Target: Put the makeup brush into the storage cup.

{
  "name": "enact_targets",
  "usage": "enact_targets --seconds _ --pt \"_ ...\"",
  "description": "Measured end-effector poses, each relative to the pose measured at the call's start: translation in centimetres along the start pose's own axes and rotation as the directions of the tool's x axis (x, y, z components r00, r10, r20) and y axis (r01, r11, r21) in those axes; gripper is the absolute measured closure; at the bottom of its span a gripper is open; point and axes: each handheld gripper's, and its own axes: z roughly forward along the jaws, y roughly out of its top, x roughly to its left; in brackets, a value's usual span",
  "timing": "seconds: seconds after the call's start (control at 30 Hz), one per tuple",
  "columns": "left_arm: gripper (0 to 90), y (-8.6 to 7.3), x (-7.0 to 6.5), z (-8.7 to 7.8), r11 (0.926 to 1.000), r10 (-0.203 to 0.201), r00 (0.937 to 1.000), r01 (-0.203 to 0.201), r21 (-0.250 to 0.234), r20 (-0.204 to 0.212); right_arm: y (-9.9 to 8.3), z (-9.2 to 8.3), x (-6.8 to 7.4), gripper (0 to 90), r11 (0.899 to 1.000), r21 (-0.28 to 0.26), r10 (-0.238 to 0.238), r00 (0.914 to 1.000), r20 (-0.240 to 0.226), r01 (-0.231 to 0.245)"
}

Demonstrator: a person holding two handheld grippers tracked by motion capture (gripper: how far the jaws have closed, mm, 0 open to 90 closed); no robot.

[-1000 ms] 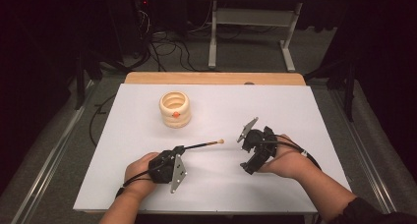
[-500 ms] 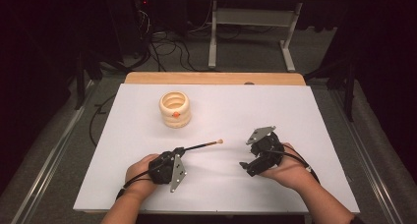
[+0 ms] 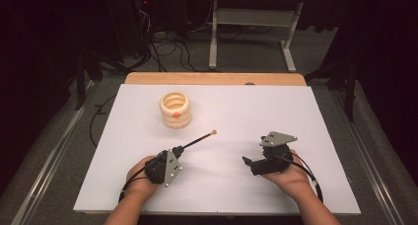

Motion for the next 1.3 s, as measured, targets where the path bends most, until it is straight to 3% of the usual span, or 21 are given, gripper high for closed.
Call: enact_targets --seconds 0.17,0.3,0.5,0.67,0.77,0.87,0.97,1.03,1.13,1.3 --pt "85.6 -0.3 0.7 -0.2 0.9951 -0.097 0.9952 0.097 -0.018 0.007 -1.3 0.1 0.0 9.6 0.997 -0.068 0.044 0.9990 -0.008 -0.044" --pt "85.6 -0.6 1.5 -0.1 0.9807 -0.192 0.9810 0.193 -0.032 0.026 -1.8 -0.1 0.0 9.6 0.994 -0.098 0.051 0.9987 0.006 -0.050" --pt "85.6 -0.9 2.0 -0.1 0.9570 -0.285 0.9572 0.287 -0.044 0.053 -2.4 -0.1 -0.1 8.6 0.986 -0.150 0.066 0.9978 -0.012 -0.067" --pt "85.6 -1.2 2.5 -0.2 0.9349 -0.346 0.9353 0.350 -0.056 0.072 -2.7 -0.3 0.0 8.3 0.981 -0.177 0.076 0.9970 -0.008 -0.077" --pt "85.6 -1.4 2.8 -0.2 0.9181 -0.386 0.9188 0.391 -0.062 0.082 -2.8 -0.3 0.0 8.3 0.981 -0.182 0.072 0.9974 -0.004 -0.071" --pt "85.6 -1.6 3.0 -0.3 0.8931 -0.437 0.8941 0.444 -0.070 0.097 -2.8 -0.3 0.0 8.4 0.981 -0.180 0.078 0.9970 -0.003 -0.077" --pt "85.6 -1.7 3.1 -0.2 0.8891 -0.446 0.8897 0.453 -0.066 0.099 -2.8 -0.3 0.0 8.5 0.980 -0.187 0.071 0.9975 0.000 -0.070" --pt "85.6 -1.8 3.1 -0.2 0.8822 -0.458 0.8823 0.466 -0.066 0.107 -2.9 -0.3 0.0 8.5 0.982 -0.176 0.075 0.9972 0.004 -0.073" --pt "85.6 -2.0 3.2 -0.1 0.8595 -0.496 0.8609 0.505 -0.077 0.114 -3.0 -0.3 0.0 8.5 0.981 -0.177 0.077 0.9970 0.001 -0.076" --pt "85.6 -2.3 3.5 -0.2 0.8324 -0.536 0.8358 0.547 -0.091 0.120 -3.0 -0.3 0.0 8.5 0.980 -0.188 0.073 0.9973 -0.002 -0.072"
